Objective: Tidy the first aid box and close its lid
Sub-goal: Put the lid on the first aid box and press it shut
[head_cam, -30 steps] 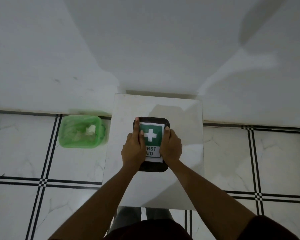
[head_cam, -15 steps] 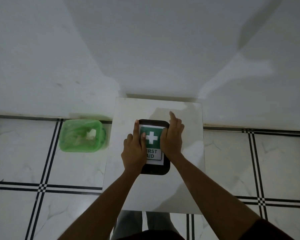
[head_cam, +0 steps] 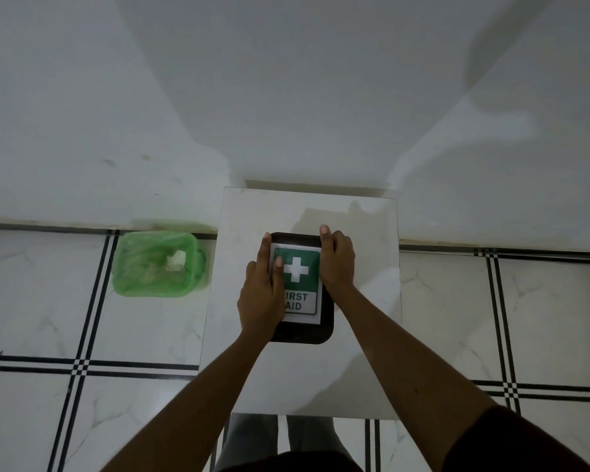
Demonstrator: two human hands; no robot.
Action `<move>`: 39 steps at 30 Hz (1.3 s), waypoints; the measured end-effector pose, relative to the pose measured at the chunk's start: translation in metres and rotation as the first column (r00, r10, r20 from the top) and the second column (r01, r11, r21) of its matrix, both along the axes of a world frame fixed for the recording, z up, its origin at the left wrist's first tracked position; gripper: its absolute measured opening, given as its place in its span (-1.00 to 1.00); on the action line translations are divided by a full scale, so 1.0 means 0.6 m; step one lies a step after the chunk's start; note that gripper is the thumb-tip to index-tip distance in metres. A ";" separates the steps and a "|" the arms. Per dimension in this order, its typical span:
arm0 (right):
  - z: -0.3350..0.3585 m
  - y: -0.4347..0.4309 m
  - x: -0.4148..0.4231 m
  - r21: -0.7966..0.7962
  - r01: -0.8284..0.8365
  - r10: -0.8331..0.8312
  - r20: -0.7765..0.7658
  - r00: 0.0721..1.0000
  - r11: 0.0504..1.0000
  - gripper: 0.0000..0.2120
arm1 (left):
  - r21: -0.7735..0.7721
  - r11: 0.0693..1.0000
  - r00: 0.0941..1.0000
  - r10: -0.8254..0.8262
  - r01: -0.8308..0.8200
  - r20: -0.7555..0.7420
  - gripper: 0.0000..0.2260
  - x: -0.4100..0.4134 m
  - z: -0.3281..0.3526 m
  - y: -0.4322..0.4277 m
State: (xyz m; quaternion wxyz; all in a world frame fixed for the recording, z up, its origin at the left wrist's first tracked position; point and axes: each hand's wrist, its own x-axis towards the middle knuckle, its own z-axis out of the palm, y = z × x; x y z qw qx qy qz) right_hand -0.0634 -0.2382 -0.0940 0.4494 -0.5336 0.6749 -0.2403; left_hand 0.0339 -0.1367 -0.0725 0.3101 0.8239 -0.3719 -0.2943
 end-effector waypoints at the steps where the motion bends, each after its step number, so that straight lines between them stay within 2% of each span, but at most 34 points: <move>1: -0.003 -0.002 0.000 0.003 0.004 -0.004 0.009 1.000 1.000 -0.64 | 0.000 1.000 1.000 0.002 -0.001 -0.014 -0.56 0.000 0.000 0.000; 5: -0.002 -0.003 0.003 -0.002 -0.022 0.022 -0.011 1.000 1.000 -0.66 | -0.006 1.000 0.999 0.029 -0.030 -0.044 -0.59 0.001 -0.001 -0.002; 9: 0.001 0.000 0.004 -0.075 -0.064 0.058 -0.082 0.995 0.995 -0.71 | -0.010 0.996 0.995 0.083 -0.084 -0.063 -0.62 0.003 -0.002 -0.004; 13: 0.001 0.004 0.002 -0.175 -0.096 0.075 -0.119 0.990 0.980 -0.72 | -0.039 0.995 0.996 0.092 -0.091 0.019 -0.65 -0.003 0.007 -0.017; 15: 0.000 0.006 0.000 -0.223 -0.082 0.059 -0.110 0.992 0.971 -0.71 | -0.044 0.986 0.985 0.164 -0.162 0.056 -0.65 -0.001 0.011 -0.039; 17: -0.001 0.008 -0.001 -0.245 -0.072 0.049 -0.099 0.994 0.967 -0.70 | 0.027 0.965 0.966 0.260 -0.260 -0.007 -0.59 0.007 0.010 -0.062; 21: -0.001 0.009 -0.003 -0.225 -0.061 0.041 -0.095 0.995 0.972 -0.69 | 0.085 0.941 0.881 0.336 -0.327 -0.334 -0.56 0.027 0.003 -0.080; 23: 0.001 0.009 -0.004 -0.200 -0.048 0.032 -0.086 0.996 0.979 -0.70 | 0.100 0.933 0.843 0.356 -0.346 -0.404 -0.57 0.033 0.006 -0.086; 29: -0.012 0.006 -0.007 0.010 0.117 -0.117 0.053 0.992 0.993 -0.60 | 0.077 0.910 0.836 0.406 -0.408 -0.369 -0.59 0.036 -0.001 -0.091; 39: -0.015 0.001 -0.006 -0.008 0.108 -0.107 0.076 0.991 0.994 -0.64 | 0.062 0.909 0.861 0.410 -0.411 -0.301 -0.55 0.045 -0.021 -0.098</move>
